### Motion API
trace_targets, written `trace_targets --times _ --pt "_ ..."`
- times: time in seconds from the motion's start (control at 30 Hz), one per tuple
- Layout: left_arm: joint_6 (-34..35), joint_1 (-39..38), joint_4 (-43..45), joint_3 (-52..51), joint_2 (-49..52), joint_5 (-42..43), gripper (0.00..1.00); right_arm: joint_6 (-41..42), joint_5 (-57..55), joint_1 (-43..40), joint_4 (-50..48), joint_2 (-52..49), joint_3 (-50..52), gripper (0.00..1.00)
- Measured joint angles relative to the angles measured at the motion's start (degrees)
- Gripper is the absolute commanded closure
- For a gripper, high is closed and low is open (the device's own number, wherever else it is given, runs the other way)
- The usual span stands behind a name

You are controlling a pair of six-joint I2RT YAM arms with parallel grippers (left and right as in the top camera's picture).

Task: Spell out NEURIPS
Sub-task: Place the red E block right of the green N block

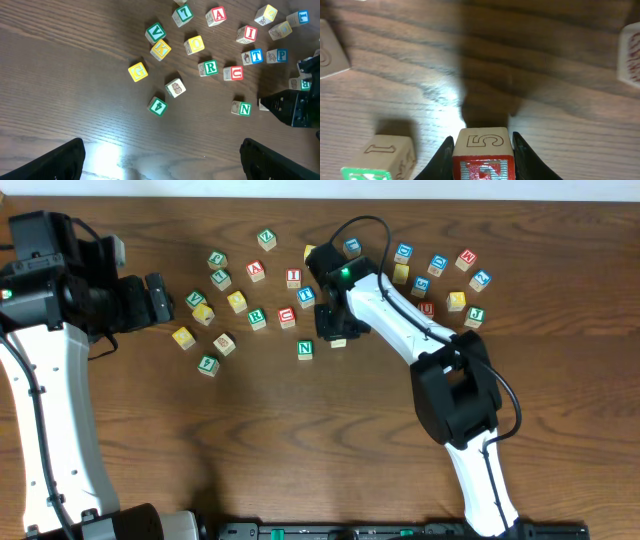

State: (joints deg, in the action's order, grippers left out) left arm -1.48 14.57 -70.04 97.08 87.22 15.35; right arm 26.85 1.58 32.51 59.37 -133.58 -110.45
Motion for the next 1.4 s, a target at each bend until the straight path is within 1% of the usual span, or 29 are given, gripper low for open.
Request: trace_targets --times 0.23,0.47,0.7,1.03,1.07,1.2,1.23,1.4 --pt "0.00 0.00 -0.02 0.00 0.00 0.00 0.02 2.97 -0.02 1.81 -0.63 0.04 0.28 0.82" --pt "0.00 0.00 0.00 0.00 0.00 0.00 0.02 5.25 0.13 2.05 -2.75 0.42 2.71 0.80" --pt "0.00 0.00 0.00 0.00 0.00 0.00 0.03 5.92 0.15 2.08 -3.41 0.79 3.39 0.76" --pt "0.00 0.00 0.00 0.00 0.00 0.00 0.02 6.01 0.02 4.17 -3.28 0.81 3.56 0.75" --pt "0.00 0.00 0.00 0.00 0.00 0.00 0.03 6.01 0.04 4.20 -3.30 0.81 3.56 0.75" --pt "0.00 0.00 0.00 0.00 0.00 0.00 0.02 5.84 0.13 4.20 -3.30 0.81 3.61 0.62" --pt "0.00 0.00 0.00 0.00 0.00 0.00 0.02 5.84 0.13 4.20 -3.28 0.81 3.72 0.61" --pt "0.00 0.00 0.00 0.00 0.00 0.00 0.03 4.98 0.15 4.20 -2.97 0.81 3.72 0.60"
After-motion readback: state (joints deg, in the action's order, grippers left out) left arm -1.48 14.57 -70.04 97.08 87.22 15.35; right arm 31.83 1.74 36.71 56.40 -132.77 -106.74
